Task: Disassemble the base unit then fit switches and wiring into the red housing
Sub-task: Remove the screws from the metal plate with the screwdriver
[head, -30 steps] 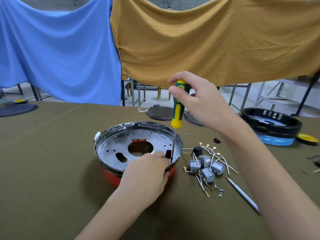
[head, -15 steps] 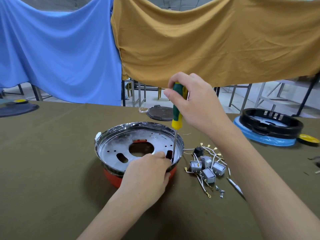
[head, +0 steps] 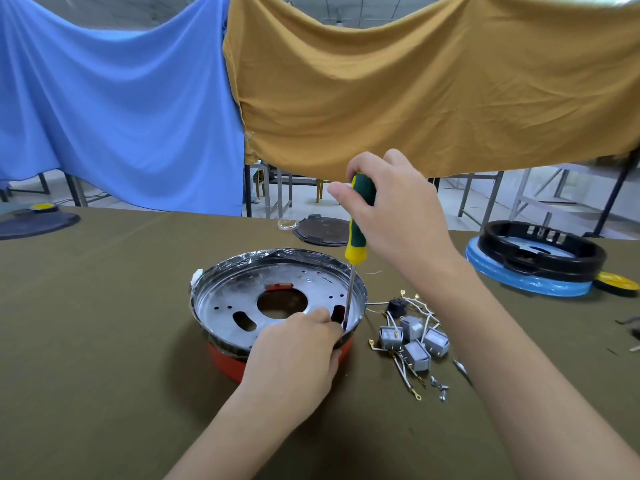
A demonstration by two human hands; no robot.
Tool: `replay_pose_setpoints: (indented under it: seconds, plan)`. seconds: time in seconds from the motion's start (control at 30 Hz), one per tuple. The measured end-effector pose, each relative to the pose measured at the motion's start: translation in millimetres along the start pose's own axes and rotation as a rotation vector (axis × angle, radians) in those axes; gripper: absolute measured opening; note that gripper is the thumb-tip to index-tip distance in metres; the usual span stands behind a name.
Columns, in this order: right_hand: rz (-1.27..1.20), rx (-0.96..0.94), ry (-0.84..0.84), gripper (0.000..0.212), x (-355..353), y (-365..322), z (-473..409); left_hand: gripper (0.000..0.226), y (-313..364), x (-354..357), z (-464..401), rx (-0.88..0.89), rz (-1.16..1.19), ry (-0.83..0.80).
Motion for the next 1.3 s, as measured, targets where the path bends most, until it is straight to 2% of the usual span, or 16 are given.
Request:
replay_pose_setpoints:
  seconds: [0.1,0.23,0.33,0.4,0.5,0.57,0.67,0.73,0.8,0.93,1.07,1.13,1.3]
  plan:
    - [-0.038,-0.008,-0.014,0.027,1,-3,2,0.026,0,1,0,-0.005,0.005,0.003]
    - [-0.236,-0.049,-0.191,0.036,-3,0,-3,0.026,0,0,0,-0.029,-0.006,-0.008]
    - [-0.338,-0.053,-0.238,0.023,-4,1,-3,0.024,1,-1,-1,-0.028,-0.010,-0.017]
    - [-0.231,-0.060,-0.177,0.013,-4,1,-4,0.022,1,-1,-1,-0.022,-0.009,-0.027]
    - [-0.009,-0.021,-0.054,0.030,-5,-1,-4,0.022,2,-3,-1,-0.013,-0.008,-0.027]
    - [0.045,0.004,-0.026,0.036,-5,-1,-2,0.022,3,-3,-2,-0.004,-0.007,-0.024]
    - [-0.119,-0.021,-0.123,0.028,-4,-1,-2,0.022,2,-3,-2,-0.001,0.013,-0.020]
    - [-0.281,-0.035,-0.252,0.033,-7,1,-4,0.020,0,-3,-2,-0.004,0.037,-0.016]
    - [-0.379,-0.059,-0.322,0.028,-12,3,-5,0.020,-3,-4,-1,-0.005,0.062,-0.009]
    - [-0.249,-0.053,-0.212,0.006,-11,4,-7,0.017,-6,-6,0,0.021,0.049,-0.001]
    - [0.023,0.006,-0.041,0.034,-7,-1,-5,0.009,-4,-8,-1,0.018,0.058,-0.018]
    - [0.048,0.001,-0.034,0.036,-4,-4,-1,0.007,-4,-8,0,0.013,0.070,-0.020]
    - [-0.320,-0.017,-0.296,0.035,-7,3,-7,0.009,-7,-8,1,0.015,0.087,-0.007]
Point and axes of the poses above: each hand's wrist, its own z-axis away from the middle knuckle, its own x-axis out of the palm, y = z × x, the point moved 3 cm from there along -z, towards the middle knuckle, and after that the axes turned 8 degrees about z, right-handed, at the moved point
